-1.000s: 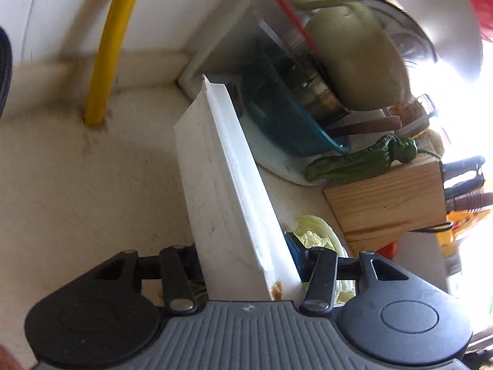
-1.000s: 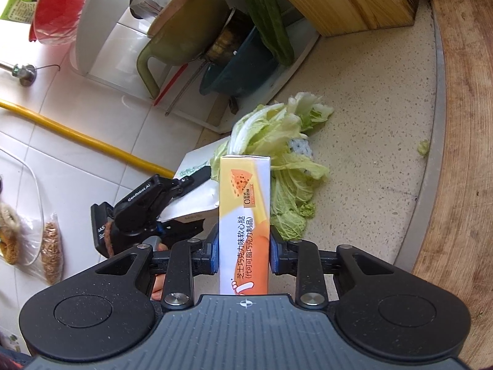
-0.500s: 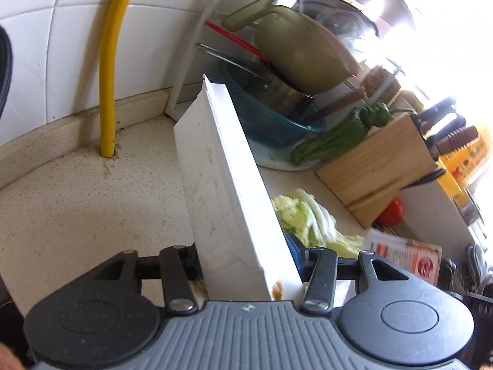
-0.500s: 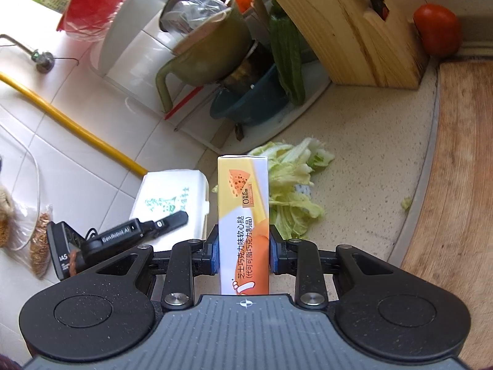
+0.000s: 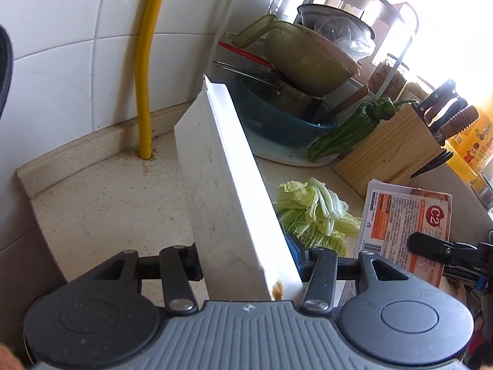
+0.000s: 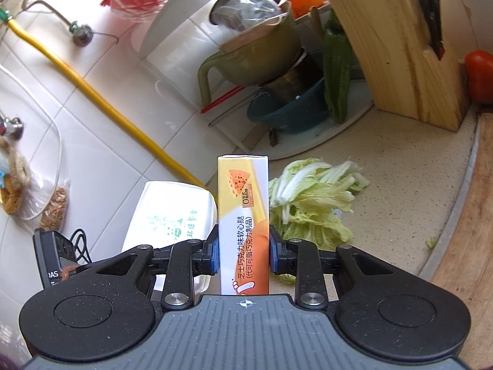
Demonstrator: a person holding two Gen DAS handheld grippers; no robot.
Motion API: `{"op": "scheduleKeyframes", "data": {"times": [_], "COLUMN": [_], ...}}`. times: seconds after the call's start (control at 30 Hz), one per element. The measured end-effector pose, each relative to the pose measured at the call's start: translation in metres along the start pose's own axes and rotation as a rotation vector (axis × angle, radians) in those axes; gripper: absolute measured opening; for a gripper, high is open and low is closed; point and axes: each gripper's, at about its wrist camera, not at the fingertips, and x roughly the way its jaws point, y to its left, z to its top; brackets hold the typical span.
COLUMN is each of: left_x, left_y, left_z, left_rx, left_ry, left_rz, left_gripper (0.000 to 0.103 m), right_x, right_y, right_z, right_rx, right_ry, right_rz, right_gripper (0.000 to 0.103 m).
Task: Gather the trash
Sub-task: 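Lift the foam box with the left tool while the right tool holds the snack box, then carry the foam box and snack box down over the black trash bin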
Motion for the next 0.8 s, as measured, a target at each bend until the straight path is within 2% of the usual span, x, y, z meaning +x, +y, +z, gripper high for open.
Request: {"op": "scheduleKeyframes", "data": {"times": [0.37,0.8], "left_x": [-0.033,-0.096], "left_y": [0.016,0.074], "left_z": [-0.012,-0.033], "left_rx": [0.012,-0.034], "left_ry": [-0.03,-0.077], "left_rz": [0.023,0.101], "left_gripper": [0.046,0.046], "right_x": [0.004,0.04], "right_y": [0.033,0.104], "right_z": [-0.007,-0.034], "right_rx": [-0.063,-0.144], "right_ry": [0.01,0.079], "right_rz": [0.035,0.121], "right_gripper": [0.036,0.036]}}
